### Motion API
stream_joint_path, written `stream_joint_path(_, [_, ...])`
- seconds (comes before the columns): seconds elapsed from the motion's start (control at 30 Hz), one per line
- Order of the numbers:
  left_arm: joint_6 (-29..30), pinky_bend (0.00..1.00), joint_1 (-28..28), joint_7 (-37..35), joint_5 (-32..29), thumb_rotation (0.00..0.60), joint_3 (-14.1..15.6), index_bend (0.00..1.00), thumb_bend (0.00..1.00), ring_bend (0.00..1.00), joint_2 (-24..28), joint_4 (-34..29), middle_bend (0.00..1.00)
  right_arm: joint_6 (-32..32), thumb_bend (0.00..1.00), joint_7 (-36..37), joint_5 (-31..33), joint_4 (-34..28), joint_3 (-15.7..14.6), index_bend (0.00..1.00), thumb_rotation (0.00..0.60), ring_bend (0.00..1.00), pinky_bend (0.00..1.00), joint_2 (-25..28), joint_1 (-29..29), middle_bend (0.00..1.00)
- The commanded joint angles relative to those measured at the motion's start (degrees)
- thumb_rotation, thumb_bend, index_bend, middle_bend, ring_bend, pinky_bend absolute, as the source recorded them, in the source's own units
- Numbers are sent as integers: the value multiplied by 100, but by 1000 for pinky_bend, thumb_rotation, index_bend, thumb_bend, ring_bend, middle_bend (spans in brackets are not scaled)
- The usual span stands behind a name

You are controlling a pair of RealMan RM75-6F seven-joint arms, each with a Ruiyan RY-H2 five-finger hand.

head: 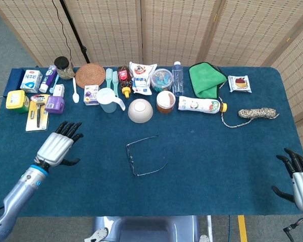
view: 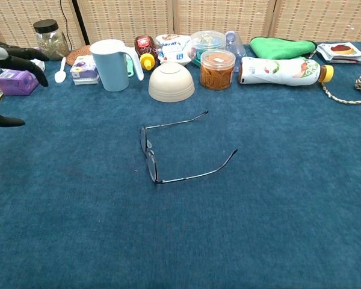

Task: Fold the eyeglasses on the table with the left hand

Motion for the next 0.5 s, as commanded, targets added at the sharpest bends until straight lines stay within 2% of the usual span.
stream_joint_path(0.03, [-205, 0, -267, 215, -275, 376, -50, 216, 200, 0, -291, 238, 0, -3, 0, 0, 5, 8, 5, 208, 600, 142, 294, 0, 2, 101])
stream_joint_path(0.23, [-433, 0, -755, 550, -712, 350, -92, 208, 199, 0, -866, 635, 0, 16, 0, 17, 22, 21, 24, 209, 600, 142, 293, 11, -6, 100])
stream_joint_path(0.5, [-467, 0, -1071, 678, -923, 346, -87, 201, 199, 0, -1240, 836, 0, 77, 0, 58, 21, 54, 34, 215, 600, 142, 293, 13, -40, 100])
